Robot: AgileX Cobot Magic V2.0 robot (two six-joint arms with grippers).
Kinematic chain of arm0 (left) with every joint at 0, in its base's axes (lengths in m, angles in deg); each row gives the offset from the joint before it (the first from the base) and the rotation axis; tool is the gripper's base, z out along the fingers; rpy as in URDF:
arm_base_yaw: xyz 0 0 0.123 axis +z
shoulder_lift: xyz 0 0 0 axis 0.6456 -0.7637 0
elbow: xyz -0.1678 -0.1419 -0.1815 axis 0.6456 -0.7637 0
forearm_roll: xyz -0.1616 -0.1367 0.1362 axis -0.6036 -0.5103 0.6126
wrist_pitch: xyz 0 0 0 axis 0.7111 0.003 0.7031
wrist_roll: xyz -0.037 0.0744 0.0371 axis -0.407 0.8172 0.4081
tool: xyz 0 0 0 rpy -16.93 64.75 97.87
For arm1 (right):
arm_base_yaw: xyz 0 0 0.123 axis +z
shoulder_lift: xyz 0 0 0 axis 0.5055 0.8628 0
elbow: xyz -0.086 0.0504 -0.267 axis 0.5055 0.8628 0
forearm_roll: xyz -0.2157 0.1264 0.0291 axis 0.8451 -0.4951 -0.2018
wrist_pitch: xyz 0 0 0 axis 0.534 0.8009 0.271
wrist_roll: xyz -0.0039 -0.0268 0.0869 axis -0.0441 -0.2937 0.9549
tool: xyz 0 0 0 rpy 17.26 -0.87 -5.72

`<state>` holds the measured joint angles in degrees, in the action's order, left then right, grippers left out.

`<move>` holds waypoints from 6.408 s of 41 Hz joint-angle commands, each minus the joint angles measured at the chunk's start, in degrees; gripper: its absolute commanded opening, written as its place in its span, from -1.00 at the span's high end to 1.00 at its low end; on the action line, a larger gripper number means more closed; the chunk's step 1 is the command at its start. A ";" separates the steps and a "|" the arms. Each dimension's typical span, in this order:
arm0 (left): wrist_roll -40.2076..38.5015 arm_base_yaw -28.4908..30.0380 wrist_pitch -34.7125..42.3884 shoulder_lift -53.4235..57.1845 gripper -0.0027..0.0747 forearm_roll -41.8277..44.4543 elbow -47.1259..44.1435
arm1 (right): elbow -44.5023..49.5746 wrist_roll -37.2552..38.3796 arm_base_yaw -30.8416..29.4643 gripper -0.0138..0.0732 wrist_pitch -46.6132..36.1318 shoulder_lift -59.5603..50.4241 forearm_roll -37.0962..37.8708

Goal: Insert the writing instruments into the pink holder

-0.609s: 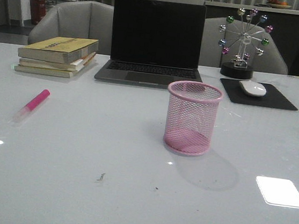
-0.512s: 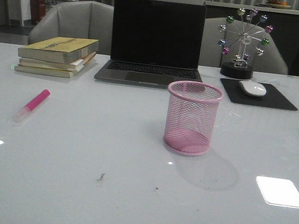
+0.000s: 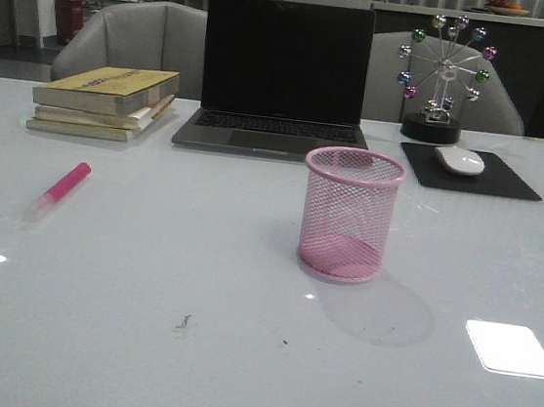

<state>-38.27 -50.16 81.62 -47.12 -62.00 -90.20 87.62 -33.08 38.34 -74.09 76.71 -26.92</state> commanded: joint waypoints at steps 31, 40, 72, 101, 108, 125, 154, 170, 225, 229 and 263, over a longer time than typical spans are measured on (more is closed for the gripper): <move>-1.45 -0.43 24.29 1.12 0.70 -15.56 1.09 | -8.11 2.60 0.10 0.55 -28.06 -1.13 -7.69; -1.45 -0.43 0.67 -1.44 0.70 -15.43 14.30 | -25.91 1.81 0.10 0.55 12.55 2.41 -2.92; -1.45 -0.43 -24.45 -48.50 0.70 -15.00 53.62 | -63.87 4.43 0.10 0.55 38.77 45.33 6.54; -1.45 -0.43 -15.96 -58.57 0.70 -14.18 53.62 | -63.87 4.43 0.10 0.55 31.69 55.28 9.61; -1.45 -0.43 -15.34 -58.57 0.69 -8.63 53.62 | -63.87 4.43 0.10 0.54 30.72 55.35 10.13; -1.45 -0.43 -13.18 -58.57 0.14 -6.04 53.62 | -63.87 4.54 0.10 -0.76 30.77 55.35 12.08; -1.45 -0.43 -26.05 -66.76 -0.28 -9.46 59.17 | -64.25 7.17 -8.23 -0.76 37.49 64.13 14.48; -1.57 -0.30 -34.51 -88.82 -0.28 -9.46 74.32 | -71.45 8.28 -8.23 -0.76 38.80 75.67 14.43; -1.57 3.31 -40.49 -115.49 -0.28 -10.92 95.17 | -86.45 8.04 -13.01 -0.76 39.65 98.59 14.74; -1.47 3.31 -39.88 -116.33 -0.28 -10.43 95.30 | -86.45 8.04 -13.01 -0.76 39.53 99.40 14.74; -0.55 -0.70 -40.91 -118.89 -0.25 -6.60 99.31 | -86.45 8.04 -13.01 -0.76 37.10 99.87 14.74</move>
<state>-38.62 -50.75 39.50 -168.88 -68.46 7.26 3.03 -24.97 25.76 -34.77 179.39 -13.15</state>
